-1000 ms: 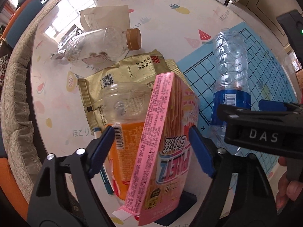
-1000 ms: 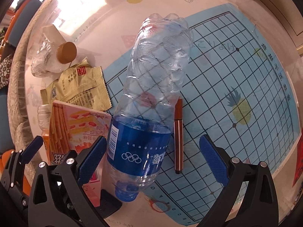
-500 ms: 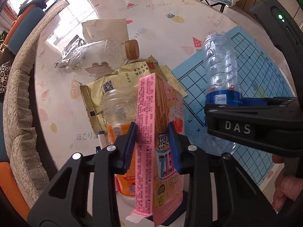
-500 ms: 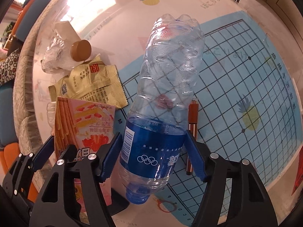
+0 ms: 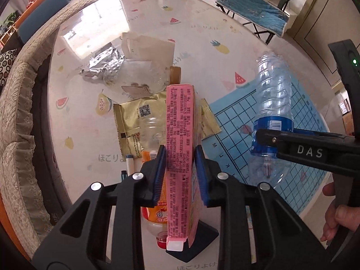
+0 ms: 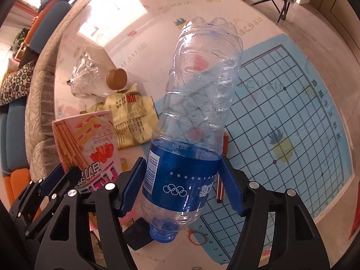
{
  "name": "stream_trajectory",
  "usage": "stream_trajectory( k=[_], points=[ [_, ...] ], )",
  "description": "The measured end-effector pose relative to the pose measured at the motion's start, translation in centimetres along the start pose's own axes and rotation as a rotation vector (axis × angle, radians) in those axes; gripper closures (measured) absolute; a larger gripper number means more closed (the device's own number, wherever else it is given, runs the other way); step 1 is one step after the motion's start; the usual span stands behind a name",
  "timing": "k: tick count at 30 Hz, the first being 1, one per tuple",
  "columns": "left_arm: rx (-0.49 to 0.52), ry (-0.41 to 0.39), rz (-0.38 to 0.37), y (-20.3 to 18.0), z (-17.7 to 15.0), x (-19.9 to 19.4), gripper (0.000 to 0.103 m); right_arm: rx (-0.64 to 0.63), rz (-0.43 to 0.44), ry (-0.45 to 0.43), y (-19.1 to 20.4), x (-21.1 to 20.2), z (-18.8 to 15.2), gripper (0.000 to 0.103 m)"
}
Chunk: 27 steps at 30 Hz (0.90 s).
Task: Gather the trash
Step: 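Close the left tool on the pink box while the right tool grips the water bottle, then carry the pink box and water bottle over the red wastebasket with both tools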
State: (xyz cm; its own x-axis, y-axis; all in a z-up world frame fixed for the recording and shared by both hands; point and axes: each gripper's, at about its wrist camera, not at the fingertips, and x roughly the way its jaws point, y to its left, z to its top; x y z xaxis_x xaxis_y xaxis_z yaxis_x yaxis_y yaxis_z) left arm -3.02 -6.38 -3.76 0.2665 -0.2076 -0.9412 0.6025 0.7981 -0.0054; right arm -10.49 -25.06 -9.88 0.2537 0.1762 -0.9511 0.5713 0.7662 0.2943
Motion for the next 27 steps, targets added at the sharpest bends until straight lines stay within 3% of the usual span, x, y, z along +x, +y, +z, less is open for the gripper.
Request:
stream_trajectory(
  k=[12,21,27],
  points=[
    [-0.100,-0.076,-0.001,3.8,0.6,-4.1,0.080,-0.057,0.010,-0.063,1.5,-4.6,0.7,0.036],
    [-0.170,-0.128,-0.031,6.6,1.0,-7.2,0.082,-0.064,-0.007,-0.116,4.5,-5.5,1.7,0.036],
    [-0.211,-0.164,-0.047,9.0,0.8,-9.3,0.082,-0.151,0.006,-0.159,8.3,-7.2,1.7,0.037]
  ],
)
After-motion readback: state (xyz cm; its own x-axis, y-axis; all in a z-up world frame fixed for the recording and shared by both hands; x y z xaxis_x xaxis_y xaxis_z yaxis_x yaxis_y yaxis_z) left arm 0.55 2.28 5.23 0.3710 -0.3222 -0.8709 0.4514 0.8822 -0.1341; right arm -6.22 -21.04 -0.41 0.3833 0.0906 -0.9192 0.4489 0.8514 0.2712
